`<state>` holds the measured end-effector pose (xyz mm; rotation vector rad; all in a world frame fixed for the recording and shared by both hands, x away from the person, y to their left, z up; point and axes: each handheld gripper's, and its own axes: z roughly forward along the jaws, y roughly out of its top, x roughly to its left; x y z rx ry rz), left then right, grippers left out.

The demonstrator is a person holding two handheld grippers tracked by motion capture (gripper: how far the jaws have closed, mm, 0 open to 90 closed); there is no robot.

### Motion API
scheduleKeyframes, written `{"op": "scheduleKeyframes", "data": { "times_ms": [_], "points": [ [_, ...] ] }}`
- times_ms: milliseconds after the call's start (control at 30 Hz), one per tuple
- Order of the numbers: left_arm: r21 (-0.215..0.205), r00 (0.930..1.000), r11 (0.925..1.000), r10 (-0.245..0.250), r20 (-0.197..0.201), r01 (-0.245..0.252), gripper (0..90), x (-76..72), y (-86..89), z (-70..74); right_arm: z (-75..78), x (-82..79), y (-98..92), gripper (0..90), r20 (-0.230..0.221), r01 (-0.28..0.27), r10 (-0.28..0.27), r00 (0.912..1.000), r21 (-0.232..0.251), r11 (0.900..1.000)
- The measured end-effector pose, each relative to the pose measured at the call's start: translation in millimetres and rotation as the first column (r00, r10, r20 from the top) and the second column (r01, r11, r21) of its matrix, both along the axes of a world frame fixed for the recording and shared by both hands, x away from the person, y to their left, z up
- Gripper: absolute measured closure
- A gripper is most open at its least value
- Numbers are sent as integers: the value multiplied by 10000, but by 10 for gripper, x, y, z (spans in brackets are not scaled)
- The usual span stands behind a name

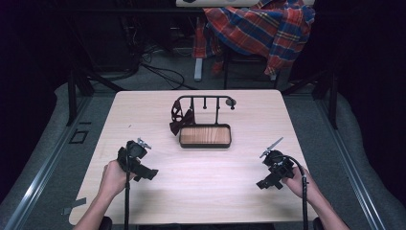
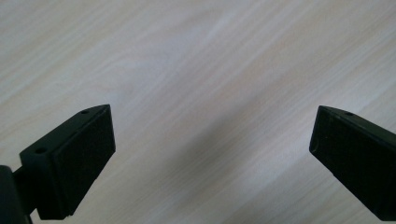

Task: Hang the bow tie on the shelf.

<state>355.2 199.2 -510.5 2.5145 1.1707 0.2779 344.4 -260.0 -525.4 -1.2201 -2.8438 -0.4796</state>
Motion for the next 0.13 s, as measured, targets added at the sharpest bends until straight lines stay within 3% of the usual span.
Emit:
{"op": "scheduleKeyframes", "data": {
  "times_ms": [33, 67, 133],
  "points": [
    [0, 10000, 10000, 0, 0, 0, 8, 0, 0, 0, 0, 0, 0, 158, 0, 0, 0, 10000, 0, 10000],
    [-124, 9996, 9999, -88, -258, 85, 12, -5, -5, -34, 3, -2, 4, 158, 3, -73, 73, 10000, -39, 10000],
    [-99, 9996, 9999, -98, -276, 95, 18, -7, -14, -45, 5, -2, 3, 158, 2, -116, 116, 9999, -54, 9999]
  ]
}}
